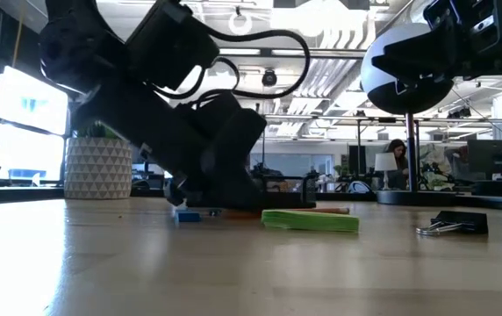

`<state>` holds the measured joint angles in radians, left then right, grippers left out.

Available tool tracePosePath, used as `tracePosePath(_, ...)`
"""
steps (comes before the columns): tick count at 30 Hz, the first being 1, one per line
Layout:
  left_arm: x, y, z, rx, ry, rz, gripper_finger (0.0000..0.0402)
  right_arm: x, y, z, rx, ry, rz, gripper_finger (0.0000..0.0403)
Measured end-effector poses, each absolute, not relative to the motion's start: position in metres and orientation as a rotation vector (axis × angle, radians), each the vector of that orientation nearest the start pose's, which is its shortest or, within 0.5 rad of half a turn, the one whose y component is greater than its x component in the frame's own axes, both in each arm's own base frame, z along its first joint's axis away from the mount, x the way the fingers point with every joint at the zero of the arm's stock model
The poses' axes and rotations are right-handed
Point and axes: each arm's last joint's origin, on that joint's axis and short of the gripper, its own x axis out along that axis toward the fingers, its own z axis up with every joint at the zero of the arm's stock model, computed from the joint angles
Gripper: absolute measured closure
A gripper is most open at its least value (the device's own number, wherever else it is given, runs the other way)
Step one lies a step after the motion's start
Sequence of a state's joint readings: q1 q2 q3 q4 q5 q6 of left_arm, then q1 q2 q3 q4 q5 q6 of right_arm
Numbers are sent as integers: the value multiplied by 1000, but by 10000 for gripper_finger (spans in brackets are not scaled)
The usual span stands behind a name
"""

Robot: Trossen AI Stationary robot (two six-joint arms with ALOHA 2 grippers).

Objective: Pick and place office supplies into organizer
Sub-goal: Put the orange pencil into the black desk organizer

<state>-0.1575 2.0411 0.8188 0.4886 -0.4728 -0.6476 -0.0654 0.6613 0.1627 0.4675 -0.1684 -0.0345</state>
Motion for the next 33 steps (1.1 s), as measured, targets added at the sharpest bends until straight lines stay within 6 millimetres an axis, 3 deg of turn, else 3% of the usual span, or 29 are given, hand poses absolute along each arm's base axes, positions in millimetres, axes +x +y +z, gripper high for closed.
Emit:
tracePosePath(6, 347, -52, 67, -353, 566, 510, 389, 152, -5, 198, -39, 29, 92, 265)
tracePosePath(15, 348, -54, 68, -349, 564, 502, 313, 152, -6, 198, -39, 29, 82, 265)
tracePosePath(19, 347, -55, 67, -315, 577, 503, 303, 152, -6, 198, -43, 29, 74, 265)
tracePosePath(30, 339, -67, 65, -149, 586, 591, 388, 152, -7, 200, -67, 10, 48, 265)
tracePosePath(33, 340, -66, 65, -137, 593, 590, 393, 152, -7, 201, -68, 1, 48, 265)
